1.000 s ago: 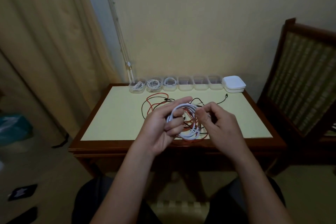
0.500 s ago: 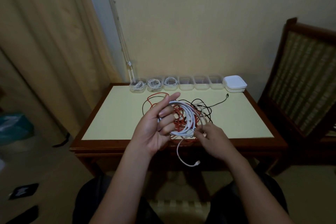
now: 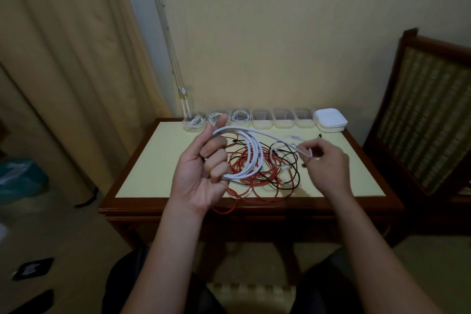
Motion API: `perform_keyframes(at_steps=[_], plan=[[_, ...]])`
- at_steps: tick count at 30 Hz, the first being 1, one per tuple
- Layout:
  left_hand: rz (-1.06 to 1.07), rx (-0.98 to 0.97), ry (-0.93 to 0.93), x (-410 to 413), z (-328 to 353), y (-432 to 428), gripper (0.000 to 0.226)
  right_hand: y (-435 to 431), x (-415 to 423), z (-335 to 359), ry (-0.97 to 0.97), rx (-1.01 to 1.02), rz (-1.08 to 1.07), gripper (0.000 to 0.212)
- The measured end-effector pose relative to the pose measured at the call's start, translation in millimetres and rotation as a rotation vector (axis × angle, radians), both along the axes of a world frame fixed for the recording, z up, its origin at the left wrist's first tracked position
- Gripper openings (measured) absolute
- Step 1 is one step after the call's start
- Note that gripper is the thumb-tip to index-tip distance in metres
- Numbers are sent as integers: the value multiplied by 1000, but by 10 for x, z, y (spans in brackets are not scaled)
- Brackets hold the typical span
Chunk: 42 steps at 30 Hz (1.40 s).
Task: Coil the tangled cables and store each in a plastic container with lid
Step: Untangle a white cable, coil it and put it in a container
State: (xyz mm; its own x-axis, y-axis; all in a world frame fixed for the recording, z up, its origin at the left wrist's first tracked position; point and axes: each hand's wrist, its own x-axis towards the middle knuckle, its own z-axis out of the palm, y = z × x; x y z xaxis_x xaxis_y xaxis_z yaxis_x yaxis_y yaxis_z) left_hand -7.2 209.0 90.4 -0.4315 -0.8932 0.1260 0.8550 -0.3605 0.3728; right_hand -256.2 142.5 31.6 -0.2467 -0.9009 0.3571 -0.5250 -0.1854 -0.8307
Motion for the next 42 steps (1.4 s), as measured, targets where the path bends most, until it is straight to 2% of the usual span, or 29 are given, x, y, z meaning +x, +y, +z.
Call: perform_keyframes(at_steps=[5, 10, 17, 19, 23, 27, 29, 32, 36, 39, 42], plan=[[18, -3, 32, 30, 2, 7, 31, -17, -36, 269, -122, -156, -54, 22], [42, 18, 95, 107, -19, -5, 28, 9, -171, 270, 35, -225, -136, 26], [66, 32, 106, 108, -54, -4, 27, -54, -263, 102, 309, -152, -161, 44], [75, 29, 109, 111, -59, -4, 27, -71, -278, 100, 345, -164, -154, 41], [104, 23, 115, 138, -52, -2, 28, -117, -350, 147, 318, -148, -147, 19], [156, 28, 92, 129, -54, -10, 29, -159, -442, 107, 307, -70, -161, 11], [153, 41, 105, 110, -69, -18, 30, -171, -477, 50, 282, 0, -161, 13], [161, 59, 118, 95, -74, -23, 33, -155, -478, 0, 212, 126, -140, 28], [181, 69, 123, 123, -63, -16, 29, -128, -491, -42, 100, 183, -20, 34], [196, 91, 125, 134, -44, 0, 25, -116, -506, -67, 248, 170, 12, 34], [244, 119, 96, 129, -30, 13, 24, -121, -505, -111, 381, 167, 39, 22]])
